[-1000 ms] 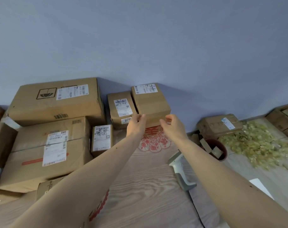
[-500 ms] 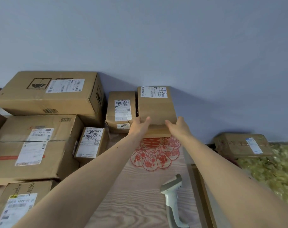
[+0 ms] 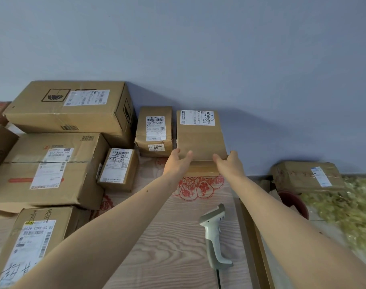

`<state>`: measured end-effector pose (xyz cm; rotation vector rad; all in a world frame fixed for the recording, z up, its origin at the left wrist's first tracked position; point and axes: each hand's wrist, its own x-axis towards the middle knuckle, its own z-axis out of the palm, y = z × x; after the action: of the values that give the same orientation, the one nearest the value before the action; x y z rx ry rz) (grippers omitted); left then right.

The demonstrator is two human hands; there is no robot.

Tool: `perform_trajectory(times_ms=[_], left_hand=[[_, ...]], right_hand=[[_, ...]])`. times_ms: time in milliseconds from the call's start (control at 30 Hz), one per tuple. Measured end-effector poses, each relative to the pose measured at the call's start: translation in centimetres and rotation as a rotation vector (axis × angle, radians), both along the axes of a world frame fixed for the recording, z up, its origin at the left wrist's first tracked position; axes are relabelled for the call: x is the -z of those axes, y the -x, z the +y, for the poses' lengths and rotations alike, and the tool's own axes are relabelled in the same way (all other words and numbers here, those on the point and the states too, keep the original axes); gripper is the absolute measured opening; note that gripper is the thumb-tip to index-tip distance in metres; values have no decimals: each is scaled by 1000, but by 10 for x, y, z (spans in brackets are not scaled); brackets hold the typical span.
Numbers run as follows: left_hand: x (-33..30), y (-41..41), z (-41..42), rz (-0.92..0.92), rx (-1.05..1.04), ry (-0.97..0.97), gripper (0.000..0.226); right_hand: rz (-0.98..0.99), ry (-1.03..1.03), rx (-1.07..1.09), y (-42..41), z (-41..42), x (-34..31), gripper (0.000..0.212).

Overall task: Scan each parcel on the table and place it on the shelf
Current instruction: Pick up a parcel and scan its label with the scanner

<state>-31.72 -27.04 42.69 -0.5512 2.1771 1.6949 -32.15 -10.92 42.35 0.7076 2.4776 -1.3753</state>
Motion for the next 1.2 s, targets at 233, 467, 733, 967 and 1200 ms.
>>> perform_trajectory(times_ms=[233, 467, 733, 967, 1200], left_hand=[[4, -50, -1, 4, 24, -9, 71], [3, -69, -4, 2, 46, 17, 69], [9, -55, -9, 36, 68, 68, 70], [39, -87, 7, -25, -182, 40, 48], [77, -134, 29, -492, -237, -238, 47]], right_hand=[[14, 18, 55, -51, -1, 0, 66], [65, 29, 47, -88, 3, 5, 75], [-43, -62, 125, -153, -3, 64, 49], [-142, -16, 83, -165, -12, 90, 57], [-191, 38, 40, -171, -14, 109, 50]])
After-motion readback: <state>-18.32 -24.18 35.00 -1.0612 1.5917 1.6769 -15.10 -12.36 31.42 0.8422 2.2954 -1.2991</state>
